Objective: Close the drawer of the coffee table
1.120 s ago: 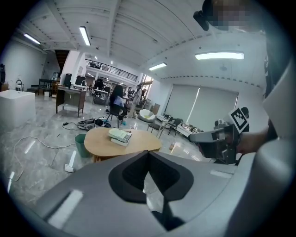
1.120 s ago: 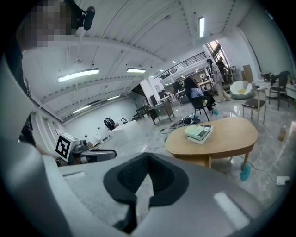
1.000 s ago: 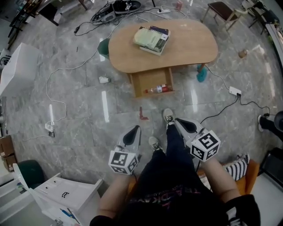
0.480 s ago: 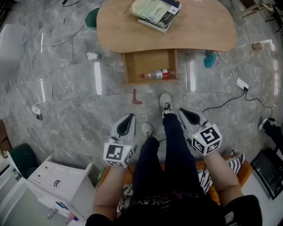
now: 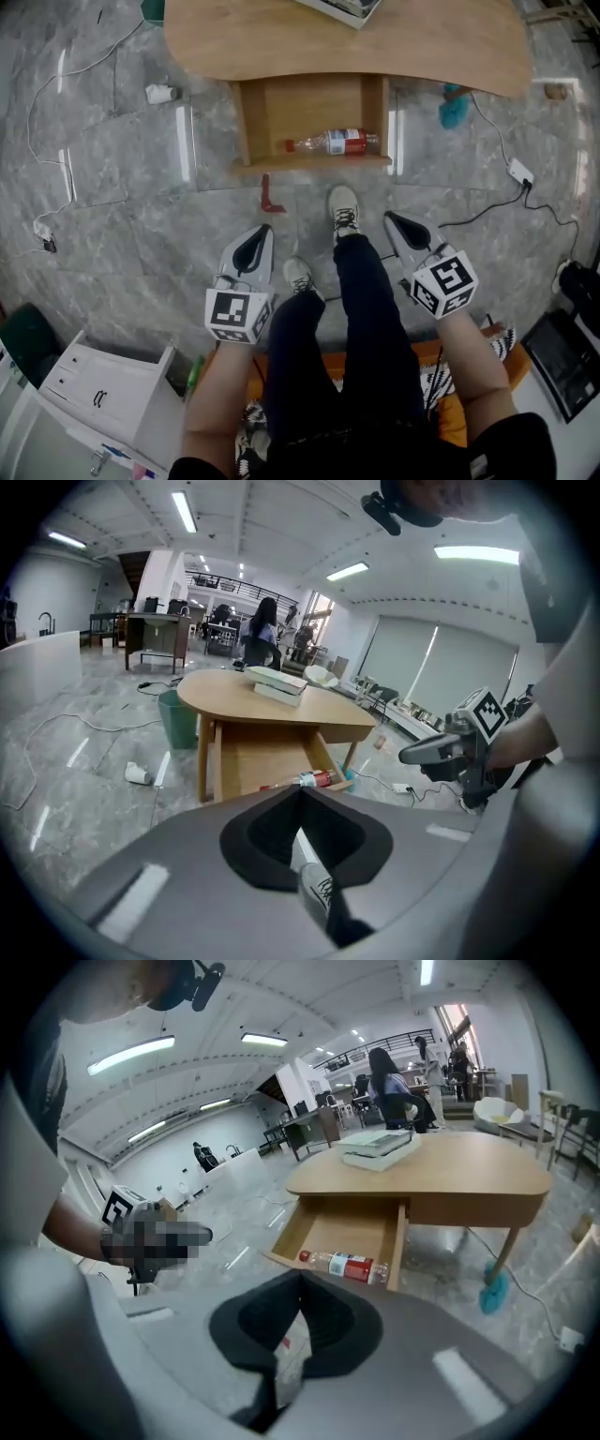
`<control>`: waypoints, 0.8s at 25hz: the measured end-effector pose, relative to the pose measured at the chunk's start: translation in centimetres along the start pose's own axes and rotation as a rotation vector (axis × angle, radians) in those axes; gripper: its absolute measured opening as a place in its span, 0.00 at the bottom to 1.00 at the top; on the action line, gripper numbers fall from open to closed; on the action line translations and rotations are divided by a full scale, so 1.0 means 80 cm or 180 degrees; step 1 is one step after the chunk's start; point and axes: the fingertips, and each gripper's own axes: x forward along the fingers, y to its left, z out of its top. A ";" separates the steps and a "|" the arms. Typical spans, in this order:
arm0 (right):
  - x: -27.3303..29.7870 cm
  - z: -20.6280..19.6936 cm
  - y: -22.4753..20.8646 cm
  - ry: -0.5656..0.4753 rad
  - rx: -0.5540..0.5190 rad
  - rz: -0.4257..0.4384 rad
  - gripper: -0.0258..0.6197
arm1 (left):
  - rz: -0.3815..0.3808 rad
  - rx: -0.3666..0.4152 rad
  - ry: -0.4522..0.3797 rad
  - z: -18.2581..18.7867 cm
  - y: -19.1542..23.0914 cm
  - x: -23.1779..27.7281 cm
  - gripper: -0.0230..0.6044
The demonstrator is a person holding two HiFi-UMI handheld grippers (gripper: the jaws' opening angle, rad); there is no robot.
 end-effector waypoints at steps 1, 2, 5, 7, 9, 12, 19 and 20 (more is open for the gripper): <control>0.012 -0.011 -0.006 -0.0001 -0.0009 -0.0015 0.04 | 0.0024 0.0010 -0.0017 -0.012 0.010 0.008 0.04; 0.024 -0.021 -0.012 -0.0007 -0.0019 -0.0029 0.04 | 0.0053 0.0015 -0.0030 -0.023 0.020 0.016 0.04; 0.053 -0.044 -0.031 -0.0040 -0.0041 -0.0080 0.04 | 0.0132 0.0014 -0.0045 -0.056 0.045 0.041 0.04; 0.065 -0.057 -0.042 -0.0054 -0.0059 -0.0122 0.04 | 0.0143 0.0023 -0.0058 -0.073 0.056 0.053 0.04; 0.075 -0.068 -0.054 -0.0061 -0.0074 -0.0168 0.04 | 0.0148 0.0047 -0.0066 -0.088 0.066 0.063 0.04; 0.092 -0.087 -0.074 -0.0076 -0.0100 -0.0234 0.04 | 0.0168 0.0073 -0.0106 -0.107 0.084 0.081 0.04; 0.139 -0.127 -0.118 -0.0191 -0.0237 -0.0389 0.04 | 0.0210 0.0232 -0.0312 -0.144 0.124 0.122 0.04; 0.144 -0.132 -0.123 -0.0220 -0.0262 -0.0419 0.04 | 0.0223 0.0274 -0.0342 -0.148 0.130 0.126 0.04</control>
